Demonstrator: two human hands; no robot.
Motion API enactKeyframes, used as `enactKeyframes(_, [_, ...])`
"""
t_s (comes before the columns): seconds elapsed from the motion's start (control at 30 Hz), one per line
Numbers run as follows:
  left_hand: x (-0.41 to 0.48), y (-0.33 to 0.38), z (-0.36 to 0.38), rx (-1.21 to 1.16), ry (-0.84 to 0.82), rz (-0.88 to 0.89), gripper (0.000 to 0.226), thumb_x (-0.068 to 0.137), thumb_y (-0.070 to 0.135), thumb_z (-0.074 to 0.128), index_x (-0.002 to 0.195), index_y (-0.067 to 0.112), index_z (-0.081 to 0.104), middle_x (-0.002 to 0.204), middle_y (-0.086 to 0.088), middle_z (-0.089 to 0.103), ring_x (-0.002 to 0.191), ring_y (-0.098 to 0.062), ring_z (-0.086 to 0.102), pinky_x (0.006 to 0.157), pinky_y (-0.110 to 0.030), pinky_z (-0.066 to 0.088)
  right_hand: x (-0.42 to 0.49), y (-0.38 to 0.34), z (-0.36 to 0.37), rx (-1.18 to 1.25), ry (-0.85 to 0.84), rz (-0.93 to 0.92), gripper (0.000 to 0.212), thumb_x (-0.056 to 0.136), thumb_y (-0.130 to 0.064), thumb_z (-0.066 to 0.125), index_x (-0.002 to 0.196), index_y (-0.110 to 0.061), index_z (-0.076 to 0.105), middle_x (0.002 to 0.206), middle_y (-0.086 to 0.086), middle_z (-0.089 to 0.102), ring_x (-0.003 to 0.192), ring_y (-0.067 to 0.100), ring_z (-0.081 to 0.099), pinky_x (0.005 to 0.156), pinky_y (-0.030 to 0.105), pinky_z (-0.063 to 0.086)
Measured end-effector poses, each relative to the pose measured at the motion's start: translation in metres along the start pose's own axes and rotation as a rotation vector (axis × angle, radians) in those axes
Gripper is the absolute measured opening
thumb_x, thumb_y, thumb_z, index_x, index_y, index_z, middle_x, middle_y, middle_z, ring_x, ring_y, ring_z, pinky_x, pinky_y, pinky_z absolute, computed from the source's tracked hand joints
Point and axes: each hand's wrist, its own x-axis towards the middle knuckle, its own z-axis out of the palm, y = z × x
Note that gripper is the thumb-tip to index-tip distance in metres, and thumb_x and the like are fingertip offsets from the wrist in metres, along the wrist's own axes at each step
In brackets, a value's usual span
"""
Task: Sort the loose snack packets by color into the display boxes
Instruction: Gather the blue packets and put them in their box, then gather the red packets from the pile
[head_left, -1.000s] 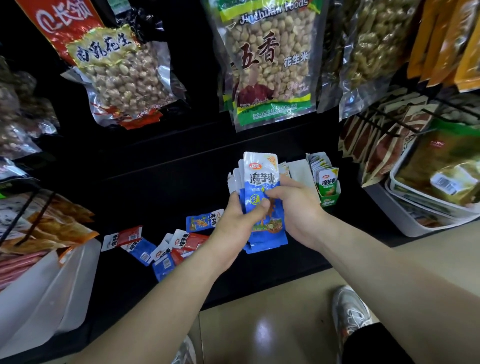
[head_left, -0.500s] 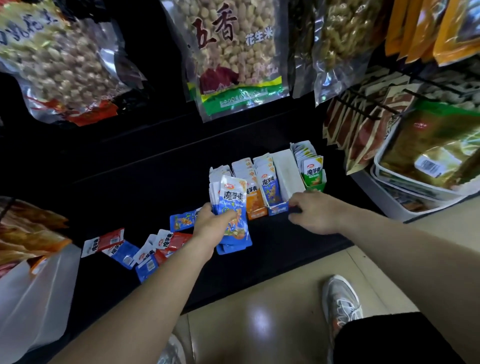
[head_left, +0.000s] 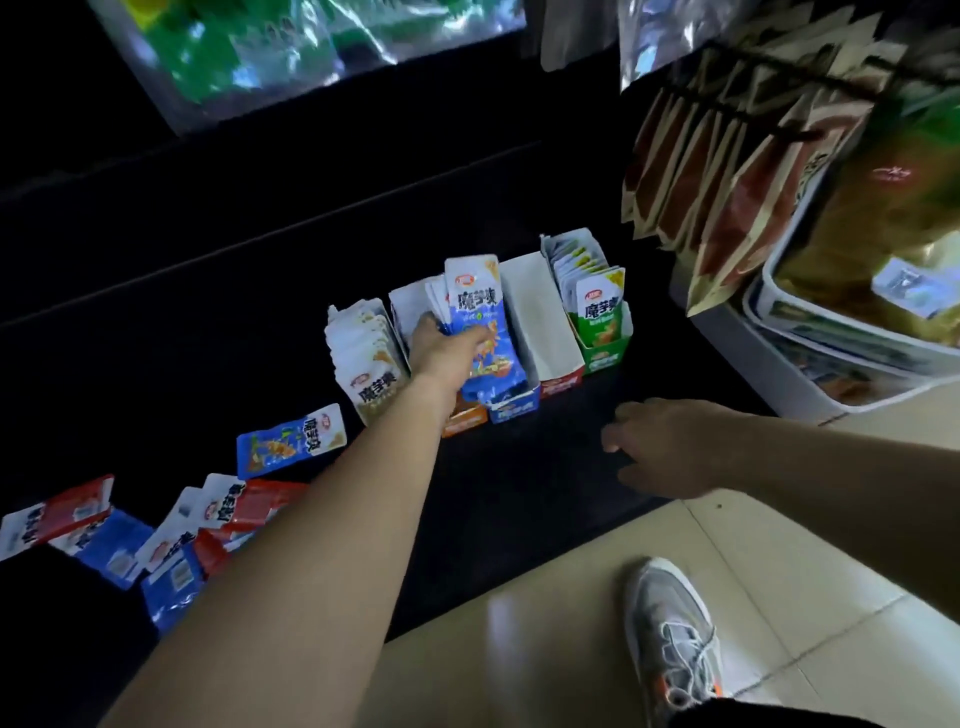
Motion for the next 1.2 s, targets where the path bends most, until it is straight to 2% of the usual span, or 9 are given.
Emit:
enactKeyframes(0.13, [0.030, -0.004, 0.019, 0.077, 0.086, 0.038, 0.037, 0.085, 0.014, 0.075, 0.118, 0.009, 0.059, 0.106, -0.006, 0.070, 0.073, -0.011, 0.064, 0.041, -0.015, 0.046, 0.017, -0.005, 0.015, 0.101, -0.052, -0.025, 0.046, 0.102, -0.039, 0.043, 0.143, -0.019, 0.045, 0.136, 0.007, 0.045, 0.122, 0.028, 0.051, 0.095, 0.034, 0.041])
enactKeyframes(0.27, [0.036, -0.022, 0.030, 0.250, 0.061, 0.084, 0.037, 0.081, 0.018, 0.080, 0.111, 0.014, 0.057, 0.106, -0.001, 0.070, 0.090, -0.019, 0.067, 0.075, -0.027, 0.053, 0.025, -0.010, 0.023, 0.163, -0.038, -0.057, 0.043, 0.101, -0.039, 0.046, 0.139, -0.020, 0.050, 0.133, 0.004, 0.047, 0.119, 0.024, 0.053, 0.092, 0.033, 0.042])
enactKeyframes(0.33, [0.033, -0.032, 0.033, 0.440, 0.051, 0.149, 0.037, 0.081, 0.024, 0.080, 0.106, 0.018, 0.054, 0.108, -0.001, 0.068, 0.094, -0.022, 0.064, 0.082, -0.034, 0.053, 0.026, -0.010, 0.023, 0.165, -0.029, -0.054, 0.044, 0.101, -0.040, 0.046, 0.140, -0.021, 0.049, 0.133, 0.003, 0.047, 0.119, 0.024, 0.053, 0.089, 0.032, 0.041])
enactKeyframes(0.43, [0.032, -0.042, 0.034, 0.704, 0.053, 0.235, 0.052, 0.079, 0.031, 0.080, 0.120, 0.017, 0.052, 0.112, -0.007, 0.067, 0.103, -0.029, 0.064, 0.086, -0.043, 0.054, 0.025, -0.010, 0.025, 0.162, -0.029, -0.054, 0.044, 0.101, -0.041, 0.046, 0.140, -0.022, 0.049, 0.133, 0.003, 0.047, 0.118, 0.024, 0.053, 0.092, 0.034, 0.044])
enactKeyframes(0.67, [0.019, -0.029, 0.010, 0.731, 0.083, 0.368, 0.071, 0.083, 0.027, 0.077, 0.143, 0.020, 0.040, 0.134, -0.009, 0.054, 0.125, -0.029, 0.046, 0.099, -0.044, 0.046, 0.019, -0.015, 0.009, 0.092, -0.047, -0.047, 0.047, 0.101, -0.040, 0.046, 0.143, -0.019, 0.047, 0.137, 0.006, 0.047, 0.119, 0.026, 0.053, 0.091, 0.035, 0.044])
enactKeyframes(0.8, [-0.001, -0.010, -0.046, 0.856, 0.079, 0.364, 0.065, 0.085, 0.035, 0.074, 0.142, 0.023, 0.043, 0.140, -0.003, 0.052, 0.131, -0.024, 0.042, 0.099, -0.041, 0.045, 0.018, -0.045, -0.028, 0.024, 0.034, -0.094, 0.046, 0.100, -0.043, 0.047, 0.138, -0.017, 0.051, 0.135, 0.009, 0.051, 0.120, 0.029, 0.054, 0.098, 0.041, 0.048])
enactKeyframes(1.0, [-0.071, 0.001, -0.179, 1.175, -0.174, 0.306, 0.054, 0.088, 0.043, 0.068, 0.136, 0.024, 0.050, 0.138, 0.003, 0.052, 0.128, -0.021, 0.047, 0.103, -0.040, 0.044, 0.001, -0.123, -0.099, -0.076, 0.184, -0.184, 0.040, 0.101, -0.038, 0.046, 0.133, -0.015, 0.054, 0.129, 0.010, 0.053, 0.115, 0.032, 0.056, 0.086, 0.039, 0.050])
enactKeyframes(1.1, [-0.109, -0.012, -0.243, 1.187, -0.192, 0.219, 0.049, 0.088, 0.038, 0.067, 0.133, 0.026, 0.052, 0.136, 0.006, 0.053, 0.126, -0.018, 0.049, 0.103, -0.035, 0.043, 0.003, -0.170, -0.118, -0.090, 0.245, -0.222, 0.031, 0.099, -0.036, 0.045, 0.120, -0.016, 0.058, 0.119, 0.007, 0.056, 0.105, 0.029, 0.057, 0.084, 0.040, 0.051])
enactKeyframes(1.2, [-0.131, -0.039, -0.295, 1.149, -0.197, 0.085, 0.048, 0.089, 0.037, 0.068, 0.133, 0.027, 0.052, 0.133, 0.007, 0.053, 0.123, -0.017, 0.052, 0.099, -0.030, 0.043, 0.015, -0.219, -0.116, -0.074, 0.217, -0.261, 0.036, 0.101, -0.038, 0.046, 0.129, -0.017, 0.055, 0.125, 0.008, 0.053, 0.112, 0.029, 0.054, 0.084, 0.037, 0.048])
